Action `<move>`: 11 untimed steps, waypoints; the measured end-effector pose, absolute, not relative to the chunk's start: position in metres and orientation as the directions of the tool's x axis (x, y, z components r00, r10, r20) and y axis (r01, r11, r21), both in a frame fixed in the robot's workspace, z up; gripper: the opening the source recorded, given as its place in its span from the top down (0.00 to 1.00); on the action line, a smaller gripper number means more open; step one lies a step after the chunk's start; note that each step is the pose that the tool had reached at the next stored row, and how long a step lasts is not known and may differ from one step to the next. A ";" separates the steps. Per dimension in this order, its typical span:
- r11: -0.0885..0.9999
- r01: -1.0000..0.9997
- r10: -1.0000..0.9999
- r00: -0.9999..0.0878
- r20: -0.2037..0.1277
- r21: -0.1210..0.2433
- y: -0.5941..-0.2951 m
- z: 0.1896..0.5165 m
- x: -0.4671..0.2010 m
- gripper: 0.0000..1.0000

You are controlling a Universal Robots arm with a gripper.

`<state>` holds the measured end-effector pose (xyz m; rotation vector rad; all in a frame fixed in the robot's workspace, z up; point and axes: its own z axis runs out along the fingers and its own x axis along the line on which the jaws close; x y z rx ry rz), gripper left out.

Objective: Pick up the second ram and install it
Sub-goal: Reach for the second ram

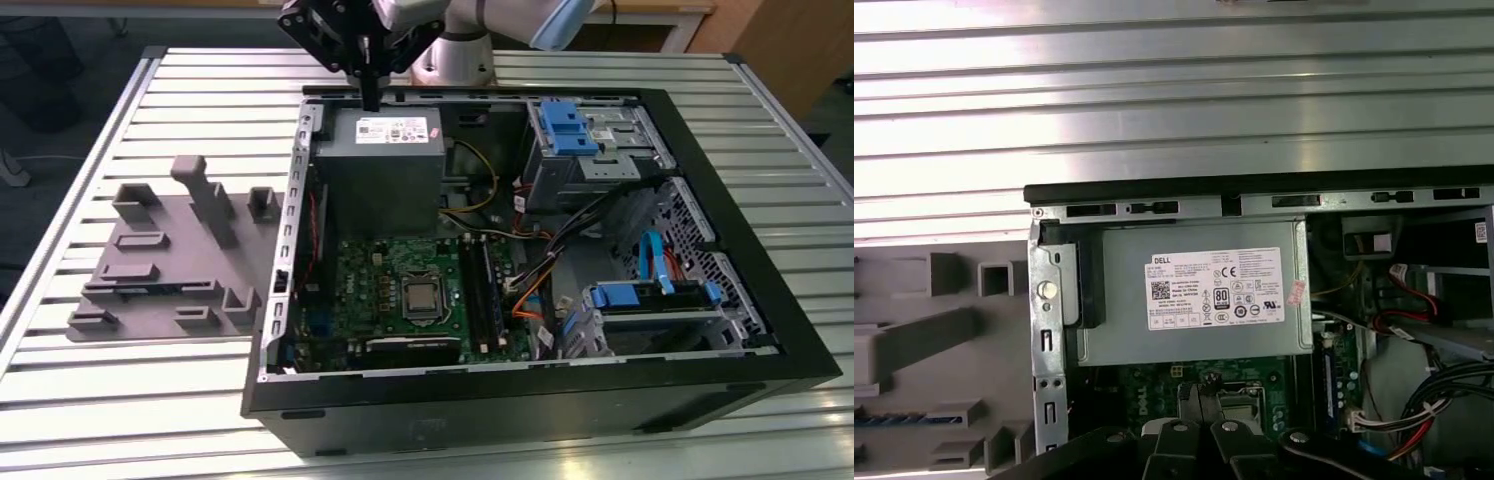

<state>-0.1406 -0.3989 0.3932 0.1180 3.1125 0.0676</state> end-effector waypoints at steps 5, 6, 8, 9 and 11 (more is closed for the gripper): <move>0.996 0.075 0.076 -0.997 -0.024 0.044 -0.399 0.393 -0.143 0.89; 0.996 0.075 0.076 -0.997 -0.024 0.044 -0.399 0.393 -0.143 0.89; 0.996 0.075 0.076 -0.997 -0.024 0.044 -0.399 0.393 -0.144 0.89; 0.996 0.075 0.076 -0.997 -0.024 0.044 -0.399 0.393 -0.145 0.89; 0.996 0.075 0.076 -0.997 -0.024 0.044 -0.399 0.393 -0.146 0.89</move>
